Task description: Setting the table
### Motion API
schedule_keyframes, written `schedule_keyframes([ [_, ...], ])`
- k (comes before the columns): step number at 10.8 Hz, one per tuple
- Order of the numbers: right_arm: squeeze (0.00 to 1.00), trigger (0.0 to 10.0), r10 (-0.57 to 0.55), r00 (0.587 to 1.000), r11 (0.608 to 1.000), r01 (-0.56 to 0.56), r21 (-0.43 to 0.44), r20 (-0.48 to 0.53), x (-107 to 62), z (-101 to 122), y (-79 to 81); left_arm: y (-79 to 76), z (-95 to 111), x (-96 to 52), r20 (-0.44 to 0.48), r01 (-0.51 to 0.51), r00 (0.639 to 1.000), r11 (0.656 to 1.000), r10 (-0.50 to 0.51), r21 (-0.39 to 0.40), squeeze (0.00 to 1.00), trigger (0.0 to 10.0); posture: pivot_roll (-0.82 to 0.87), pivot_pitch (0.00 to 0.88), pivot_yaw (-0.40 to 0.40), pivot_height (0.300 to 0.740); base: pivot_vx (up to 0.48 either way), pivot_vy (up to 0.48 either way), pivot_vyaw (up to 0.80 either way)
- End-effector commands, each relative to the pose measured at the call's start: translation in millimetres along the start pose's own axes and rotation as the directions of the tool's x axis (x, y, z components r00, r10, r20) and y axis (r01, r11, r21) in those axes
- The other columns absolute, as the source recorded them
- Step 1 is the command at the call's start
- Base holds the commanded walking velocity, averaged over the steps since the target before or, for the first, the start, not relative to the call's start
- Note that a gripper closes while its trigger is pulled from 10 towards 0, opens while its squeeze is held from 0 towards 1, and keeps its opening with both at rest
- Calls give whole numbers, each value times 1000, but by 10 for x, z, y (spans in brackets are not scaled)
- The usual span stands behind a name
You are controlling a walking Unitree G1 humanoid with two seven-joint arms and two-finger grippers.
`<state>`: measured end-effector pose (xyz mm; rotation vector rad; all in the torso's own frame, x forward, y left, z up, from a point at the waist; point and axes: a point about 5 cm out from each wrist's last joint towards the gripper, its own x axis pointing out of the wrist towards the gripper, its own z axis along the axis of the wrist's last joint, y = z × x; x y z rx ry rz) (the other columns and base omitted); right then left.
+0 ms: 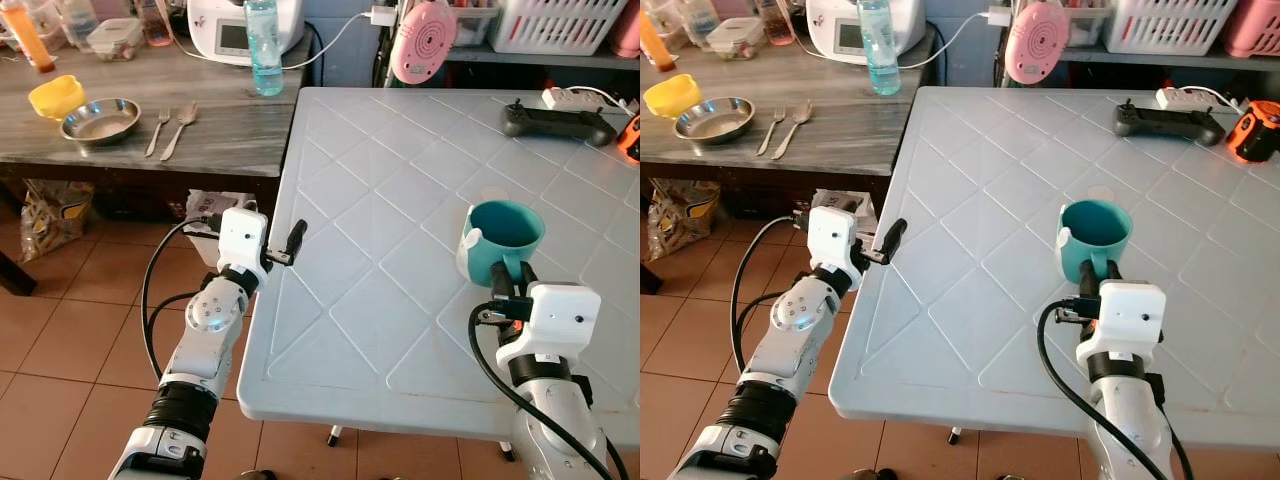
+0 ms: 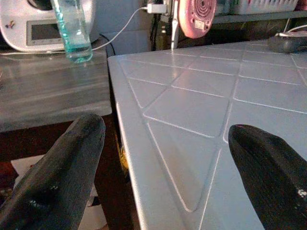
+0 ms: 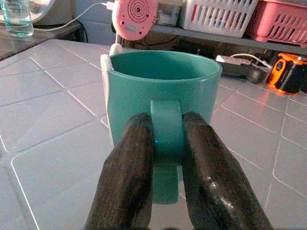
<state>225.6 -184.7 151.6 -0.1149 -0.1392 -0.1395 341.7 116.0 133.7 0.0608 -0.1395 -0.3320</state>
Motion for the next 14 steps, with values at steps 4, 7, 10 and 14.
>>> schedule_keyframes([
  [4, 0, 10000, -14, 1000, 1000, 14, -5, 17, 0, 59, -26, -16, 9, 48, -9, 8, 1000, 1000, -9, -20, 0, 10000, -23, 86, 10, 740, 0, 150, 0],
  [7, 0, 10000, -18, 1000, 1000, 18, -9, 11, 8, 44, -34, -43, -6, 52, -14, 21, 1000, 1000, -21, -22, 0, 10000, -24, 87, 10, 740, 0, 369, 0],
  [10, 0, 10000, -20, 1000, 1000, 20, -10, 5, 10, 24, -31, -57, -16, 55, -17, 28, 999, 999, -28, -19, 0, 10000, -24, 87, 12, 740, 0, 380, 0],
  [14, 0, 10000, -31, 1000, 999, 31, -12, 1, 13, 8, -45, -75, -28, 54, -21, 44, 999, 999, -44, -15, 0, 10000, -22, 87, 17, 740, 0, 392, 0],
])
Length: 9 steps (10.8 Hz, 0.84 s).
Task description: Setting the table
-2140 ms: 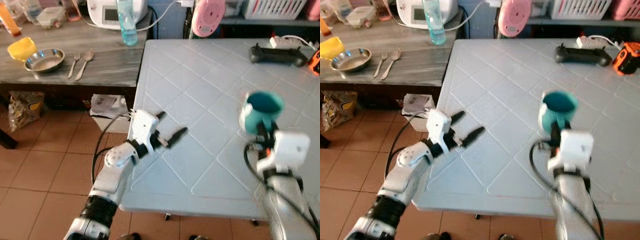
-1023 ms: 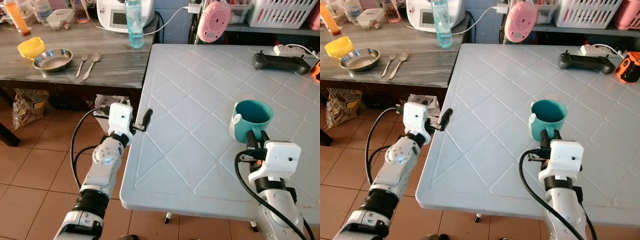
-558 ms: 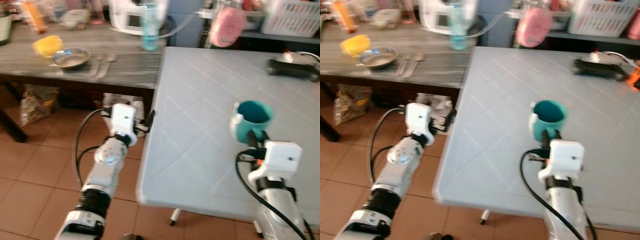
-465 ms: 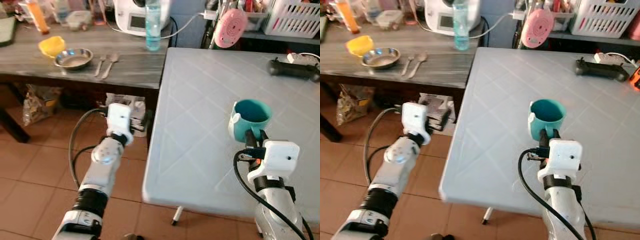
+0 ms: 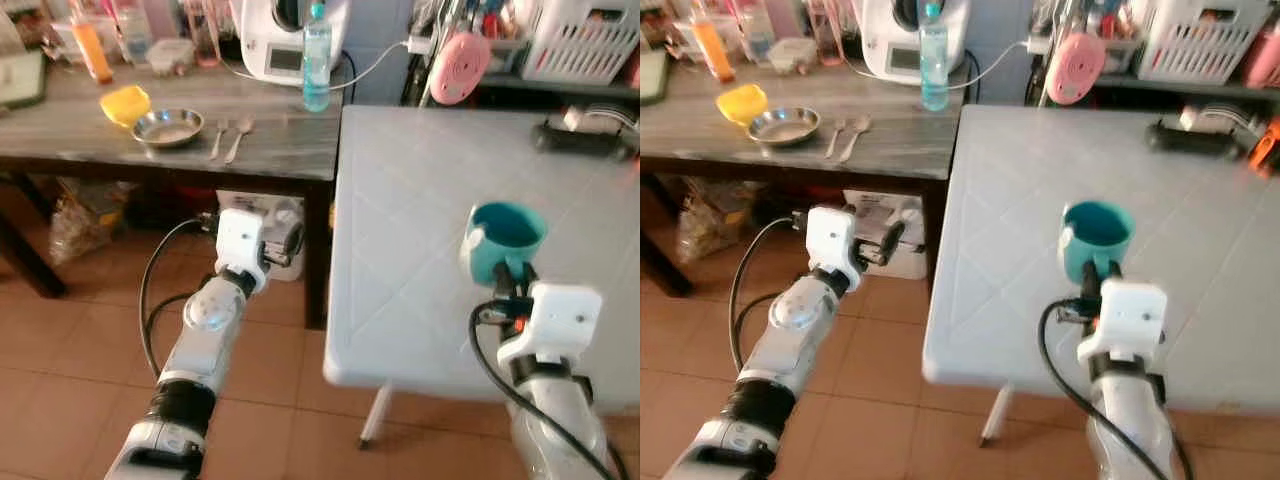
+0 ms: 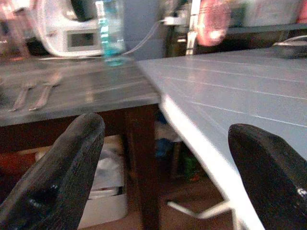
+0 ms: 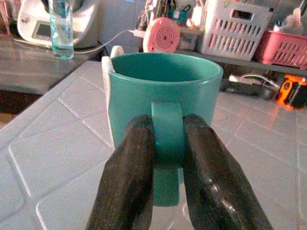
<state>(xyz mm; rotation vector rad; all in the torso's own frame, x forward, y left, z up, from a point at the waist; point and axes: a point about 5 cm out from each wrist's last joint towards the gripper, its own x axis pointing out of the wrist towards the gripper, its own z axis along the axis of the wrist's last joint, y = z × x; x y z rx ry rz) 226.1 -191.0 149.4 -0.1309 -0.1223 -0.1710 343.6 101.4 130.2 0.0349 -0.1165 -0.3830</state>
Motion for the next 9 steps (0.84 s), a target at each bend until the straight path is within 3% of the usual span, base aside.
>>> schedule_keyframes([
  [1, 0, 10000, -3, 1000, 1000, 3, 7, 18, 1, 36, 15, 55, 3, -11, -6, -3, 1000, 1000, 3, 19, 0, 10000, -22, 88, 20, 740, 0, 401, 0],
  [9, 0, 10000, -21, 1000, 1000, 21, 1, 20, -7, 23, -16, 15, 4, 22, -3, 6, 1000, 1000, -6, 12, 0, 10000, -21, 76, 14, 740, 0, 431, 0],
])
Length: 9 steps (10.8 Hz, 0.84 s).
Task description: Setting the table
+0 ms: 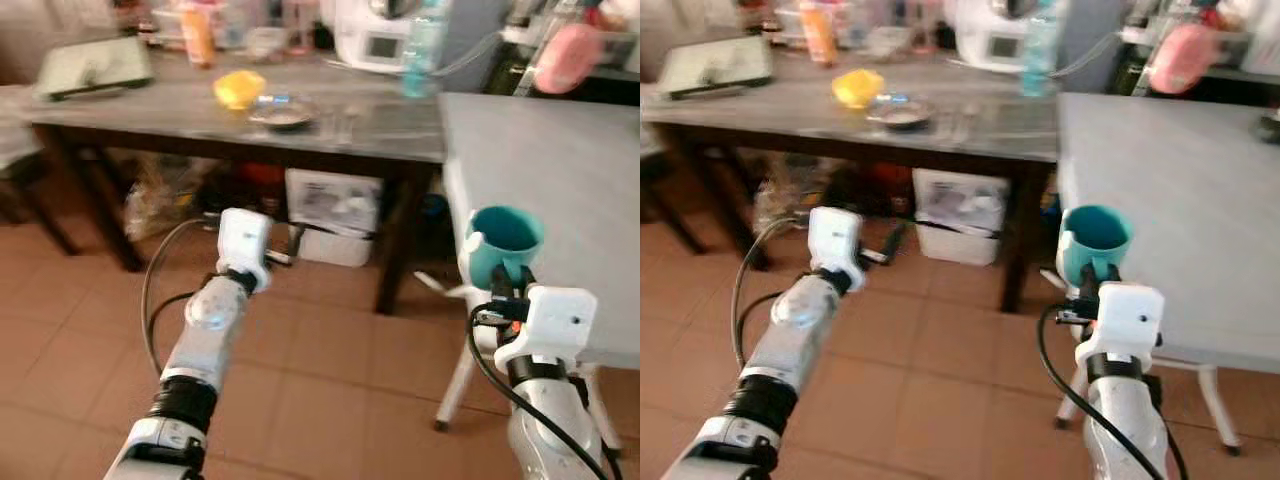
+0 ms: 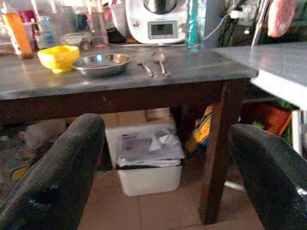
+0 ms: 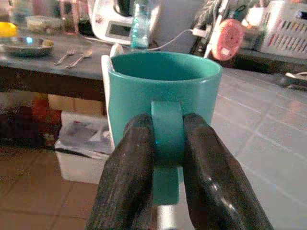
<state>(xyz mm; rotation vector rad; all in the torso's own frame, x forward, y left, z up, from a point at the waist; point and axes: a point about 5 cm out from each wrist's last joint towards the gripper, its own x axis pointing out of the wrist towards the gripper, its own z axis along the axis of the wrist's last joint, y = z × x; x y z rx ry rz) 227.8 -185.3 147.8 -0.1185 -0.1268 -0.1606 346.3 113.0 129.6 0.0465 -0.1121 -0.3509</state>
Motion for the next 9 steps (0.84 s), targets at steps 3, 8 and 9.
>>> schedule_keyframes([
  [3, 0, 10000, -35, 999, 999, 35, -19, 19, -8, 35, -94, -125, 21, 64, 6, 42, 999, 999, -42, -1, 0, 10000, -22, 66, 14, 740, 0, 480, 0],
  [8, 0, 10000, -48, 999, 998, 49, -28, 17, -11, 21, -118, -225, 92, 76, 66, 130, 990, 991, -128, -29, 0, 10000, -23, 56, 16, 740, 0, 96, 0],
  [9, 0, 10000, -50, 999, 998, 50, -28, 17, -10, 19, -114, -231, 90, 76, 69, 136, 989, 990, -134, -31, 0, 10000, -21, 56, 16, 740, 0, 0, 0],
])
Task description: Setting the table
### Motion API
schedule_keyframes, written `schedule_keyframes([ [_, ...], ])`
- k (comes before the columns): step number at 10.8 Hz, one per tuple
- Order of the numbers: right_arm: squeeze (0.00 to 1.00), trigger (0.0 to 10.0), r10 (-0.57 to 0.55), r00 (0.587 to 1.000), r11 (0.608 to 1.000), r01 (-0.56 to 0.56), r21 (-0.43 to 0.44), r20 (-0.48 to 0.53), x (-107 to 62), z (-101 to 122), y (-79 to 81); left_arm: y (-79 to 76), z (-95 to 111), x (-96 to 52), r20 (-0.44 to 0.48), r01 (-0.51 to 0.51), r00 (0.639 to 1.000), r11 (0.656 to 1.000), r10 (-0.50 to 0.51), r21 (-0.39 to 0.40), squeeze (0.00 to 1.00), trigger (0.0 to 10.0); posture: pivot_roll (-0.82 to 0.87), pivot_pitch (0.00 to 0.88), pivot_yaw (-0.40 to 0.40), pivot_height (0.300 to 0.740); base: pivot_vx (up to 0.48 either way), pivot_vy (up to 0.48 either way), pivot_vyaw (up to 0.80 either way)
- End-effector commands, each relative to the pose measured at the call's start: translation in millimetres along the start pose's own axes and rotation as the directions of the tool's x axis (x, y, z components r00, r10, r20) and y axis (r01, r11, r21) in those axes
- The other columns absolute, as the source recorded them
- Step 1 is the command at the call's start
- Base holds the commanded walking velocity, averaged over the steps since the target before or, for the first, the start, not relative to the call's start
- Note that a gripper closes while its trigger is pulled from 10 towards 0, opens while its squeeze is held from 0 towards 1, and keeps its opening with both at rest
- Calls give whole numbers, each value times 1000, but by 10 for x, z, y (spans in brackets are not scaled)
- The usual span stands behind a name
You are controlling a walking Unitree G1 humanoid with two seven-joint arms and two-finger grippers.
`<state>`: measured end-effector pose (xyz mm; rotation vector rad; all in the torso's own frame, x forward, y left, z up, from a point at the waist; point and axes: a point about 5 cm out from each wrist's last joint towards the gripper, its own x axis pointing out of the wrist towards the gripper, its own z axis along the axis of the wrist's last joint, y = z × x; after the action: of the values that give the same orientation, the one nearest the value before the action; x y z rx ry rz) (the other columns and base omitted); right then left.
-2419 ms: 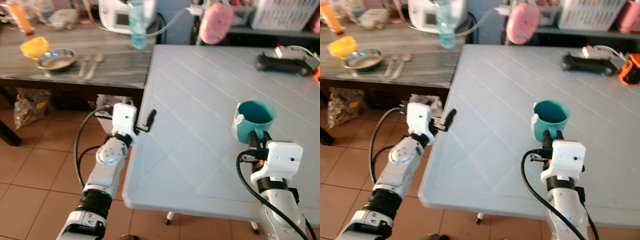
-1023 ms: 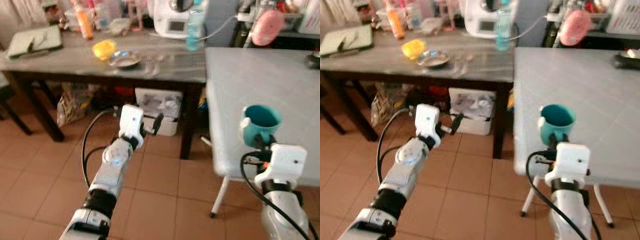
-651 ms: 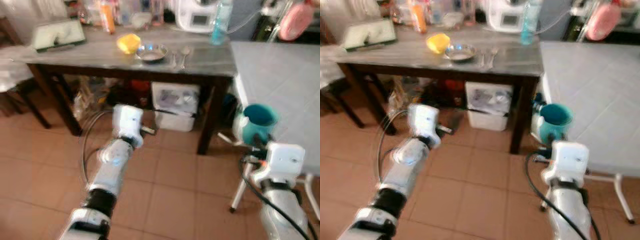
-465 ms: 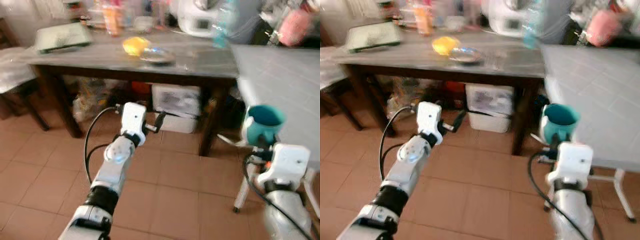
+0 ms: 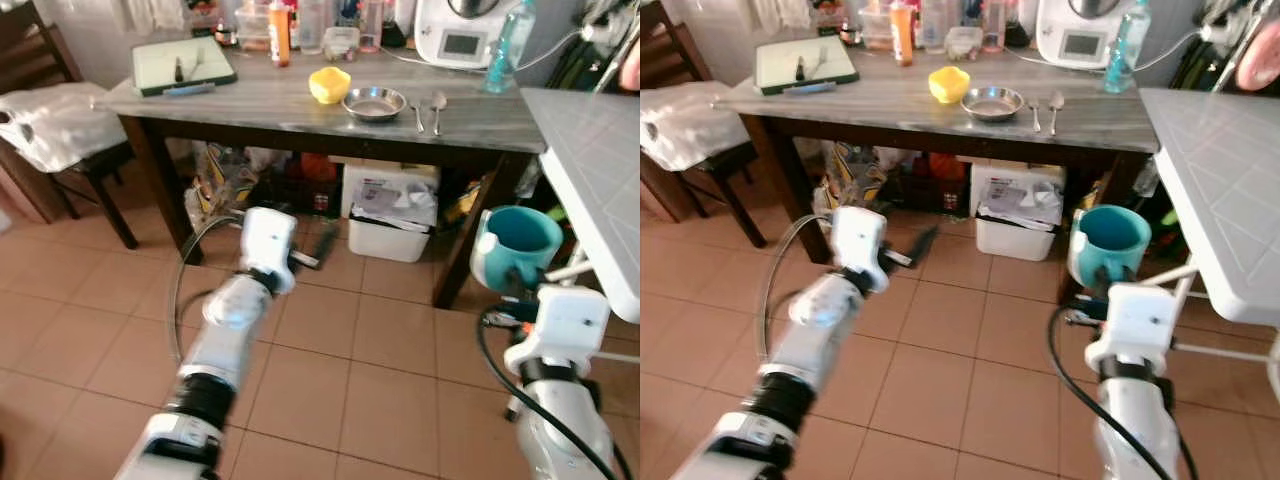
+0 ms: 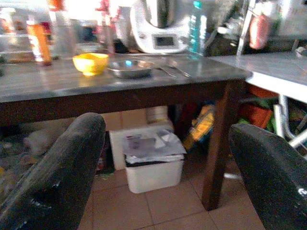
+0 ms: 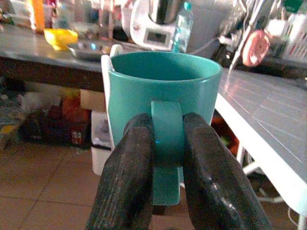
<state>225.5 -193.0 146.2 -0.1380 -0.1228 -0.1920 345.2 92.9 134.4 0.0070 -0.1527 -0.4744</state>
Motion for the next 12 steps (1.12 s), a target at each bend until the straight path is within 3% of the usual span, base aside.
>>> schedule_keyframes([
  [1, 0, 10000, -20, 1000, 1000, 20, -7, 22, 7, 40, -34, -60, 37, 21, 21, 28, 999, 1000, -28, 2, 0, 10000, -21, 56, 17, 740, 251, 0, 0],
  [12, 0, 10000, -46, 999, 999, 46, -8, 15, 16, 40, -74, -218, 8, 44, 23, 94, 995, 995, -93, -45, 0, 10000, -39, 56, 22, 740, 372, 0, -39],
])
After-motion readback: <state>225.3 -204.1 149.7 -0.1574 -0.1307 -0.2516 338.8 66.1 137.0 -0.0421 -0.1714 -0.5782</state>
